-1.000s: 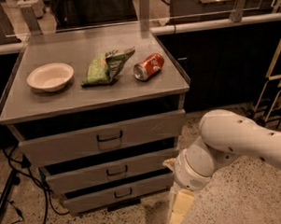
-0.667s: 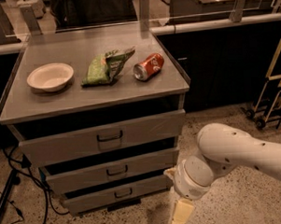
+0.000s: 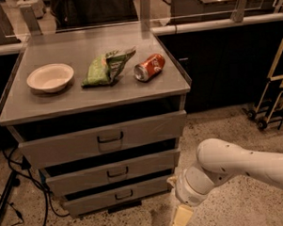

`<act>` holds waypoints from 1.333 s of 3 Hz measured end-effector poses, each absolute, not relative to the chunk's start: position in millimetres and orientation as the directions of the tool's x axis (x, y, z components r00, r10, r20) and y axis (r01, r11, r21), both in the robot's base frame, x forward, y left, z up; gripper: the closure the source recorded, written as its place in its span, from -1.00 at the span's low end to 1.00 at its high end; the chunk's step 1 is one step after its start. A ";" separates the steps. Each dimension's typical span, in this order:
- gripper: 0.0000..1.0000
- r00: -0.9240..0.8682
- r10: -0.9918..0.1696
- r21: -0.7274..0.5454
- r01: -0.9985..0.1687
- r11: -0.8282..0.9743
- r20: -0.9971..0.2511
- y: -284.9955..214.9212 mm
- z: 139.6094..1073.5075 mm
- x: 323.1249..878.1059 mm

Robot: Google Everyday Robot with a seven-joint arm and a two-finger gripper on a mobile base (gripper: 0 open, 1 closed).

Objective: Open bottom drawer

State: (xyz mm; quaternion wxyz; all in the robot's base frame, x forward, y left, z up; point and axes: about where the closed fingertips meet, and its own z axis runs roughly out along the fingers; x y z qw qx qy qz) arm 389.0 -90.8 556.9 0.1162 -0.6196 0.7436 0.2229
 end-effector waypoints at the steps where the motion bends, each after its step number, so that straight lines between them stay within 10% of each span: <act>1: -1.00 -0.212 -0.864 0.212 -0.969 0.126 -0.458 -85.3 547.6 379.5; 4: -1.00 -0.203 -0.837 0.240 -0.967 0.088 -0.508 -32.3 482.5 429.9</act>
Offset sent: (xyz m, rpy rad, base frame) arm 0.0216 0.0478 -0.0577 0.0651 0.0341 0.0017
